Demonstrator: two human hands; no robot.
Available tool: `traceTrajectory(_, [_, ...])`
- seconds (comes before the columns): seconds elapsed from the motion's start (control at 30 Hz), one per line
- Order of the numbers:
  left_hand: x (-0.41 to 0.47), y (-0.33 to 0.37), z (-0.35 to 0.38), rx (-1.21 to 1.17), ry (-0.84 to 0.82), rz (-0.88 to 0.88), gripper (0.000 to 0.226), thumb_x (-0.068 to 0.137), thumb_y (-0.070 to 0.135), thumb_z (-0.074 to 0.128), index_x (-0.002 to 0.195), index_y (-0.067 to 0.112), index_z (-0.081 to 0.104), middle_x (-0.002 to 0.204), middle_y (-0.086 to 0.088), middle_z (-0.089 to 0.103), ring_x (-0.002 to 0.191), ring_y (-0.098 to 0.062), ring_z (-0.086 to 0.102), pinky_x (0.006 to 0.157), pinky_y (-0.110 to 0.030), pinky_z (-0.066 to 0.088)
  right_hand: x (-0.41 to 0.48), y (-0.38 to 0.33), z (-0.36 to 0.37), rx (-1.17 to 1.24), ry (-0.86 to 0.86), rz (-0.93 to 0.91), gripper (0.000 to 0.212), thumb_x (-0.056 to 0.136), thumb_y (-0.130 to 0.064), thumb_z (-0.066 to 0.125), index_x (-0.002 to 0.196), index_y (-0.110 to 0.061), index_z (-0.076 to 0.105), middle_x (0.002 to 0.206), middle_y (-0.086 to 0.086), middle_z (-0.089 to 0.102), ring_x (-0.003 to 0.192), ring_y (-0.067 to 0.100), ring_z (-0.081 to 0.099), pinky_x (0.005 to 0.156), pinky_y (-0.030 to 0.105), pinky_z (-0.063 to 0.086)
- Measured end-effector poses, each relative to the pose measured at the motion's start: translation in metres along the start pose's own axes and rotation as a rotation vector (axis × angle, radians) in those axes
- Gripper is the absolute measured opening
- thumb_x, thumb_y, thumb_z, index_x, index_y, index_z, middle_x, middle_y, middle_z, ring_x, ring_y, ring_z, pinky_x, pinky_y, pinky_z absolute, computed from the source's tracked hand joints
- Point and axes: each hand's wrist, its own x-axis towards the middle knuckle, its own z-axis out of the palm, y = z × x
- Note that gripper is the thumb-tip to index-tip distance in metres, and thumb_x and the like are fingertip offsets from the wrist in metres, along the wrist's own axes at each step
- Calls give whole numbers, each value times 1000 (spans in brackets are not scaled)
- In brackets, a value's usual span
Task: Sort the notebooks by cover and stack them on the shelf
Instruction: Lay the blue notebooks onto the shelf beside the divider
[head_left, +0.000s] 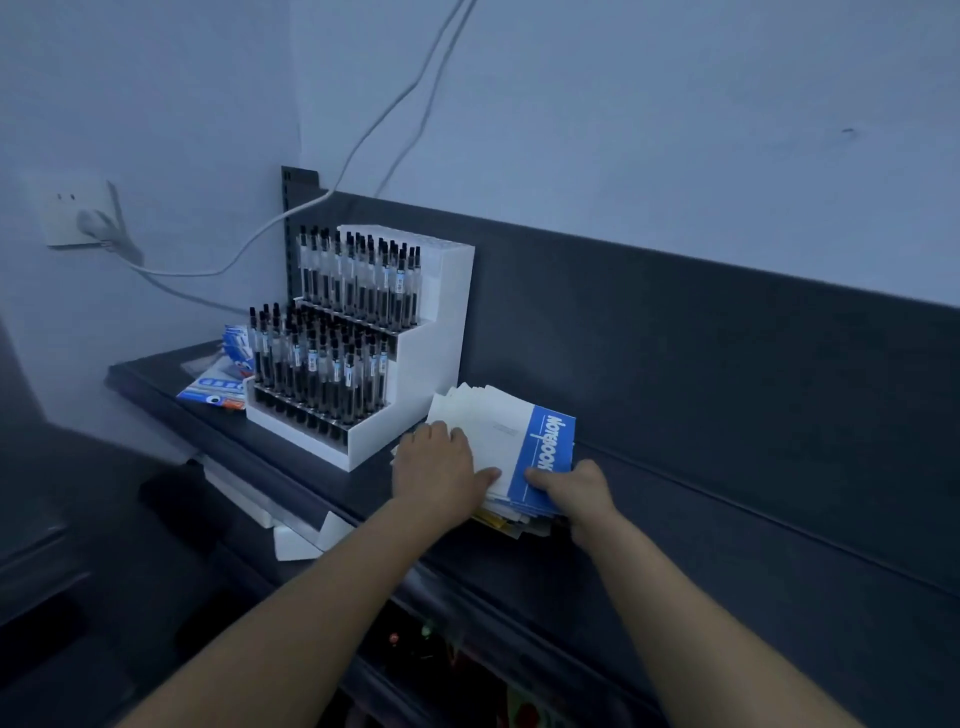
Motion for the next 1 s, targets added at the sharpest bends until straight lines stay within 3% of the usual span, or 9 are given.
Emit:
traceTrajectory(0.17, [-1,-5,-9,-102,-34,110,32,99,36,41,107,11,60,112,-10,60,109,-27,51,86,-35,39,-10,2,-6,119,-16,117,34,81,-16,74,106,-6,53,102,13,66,73,24,61,45,26,43])
traceTrajectory(0.27, [1,-8,-11,-357,-107,69,15,92,9,44,88,15,57,106,-11,61,109,-28,53,78,-32,41,-16,3,-13,171,24,135,23,86,-15,67,102,-7,53,88,9,62,65,19,57,45,25,41])
traceTrajectory(0.4, [5,-6,-20,-599,-201,2,41,97,8,41,136,15,52,140,-4,52,128,-23,48,102,-29,38,-22,1,-24,195,74,145,12,91,-17,59,97,-8,55,80,7,60,54,15,48,41,21,35])
traceTrajectory(0.47, [5,-4,-23,-633,-222,-1,43,98,8,39,138,14,51,141,-4,50,127,-23,48,101,-28,39,-24,-1,-28,213,72,145,12,94,-17,55,99,-7,55,72,7,57,39,11,43,36,16,30])
traceTrajectory(0.5, [5,-3,-23,-647,-223,-8,38,97,8,38,128,16,58,134,-6,55,120,-24,51,97,-29,41,-26,-3,-30,226,64,145,11,95,-17,53,99,-7,55,67,8,56,31,9,39,34,14,27])
traceTrajectory(0.57, [5,-2,-23,-645,-211,-30,28,97,12,38,82,22,59,95,-7,59,96,-25,53,80,-32,43,-29,-7,-33,248,48,147,9,96,-16,51,91,-8,53,59,7,52,21,6,32,35,12,24])
traceTrajectory(0.67, [6,0,-23,-807,-239,-84,31,99,20,39,69,13,43,70,-3,47,73,-24,50,62,-29,35,-29,-10,-38,278,35,163,10,95,-14,50,86,-9,52,55,6,48,21,6,27,36,12,23])
traceTrajectory(0.8, [6,3,-33,-1310,-390,-268,11,97,11,52,92,1,52,85,-14,60,59,-24,60,44,-25,49,-28,-7,-45,286,23,166,8,95,-16,53,94,-8,54,54,6,47,22,7,25,34,12,22])
traceTrajectory(1.0, [2,9,-31,-1433,-446,-366,14,86,7,70,90,-1,59,91,-18,68,65,-22,62,50,-27,50,-34,-2,-59,352,38,115,14,93,-25,60,91,-11,60,63,4,60,38,12,45,33,17,28])
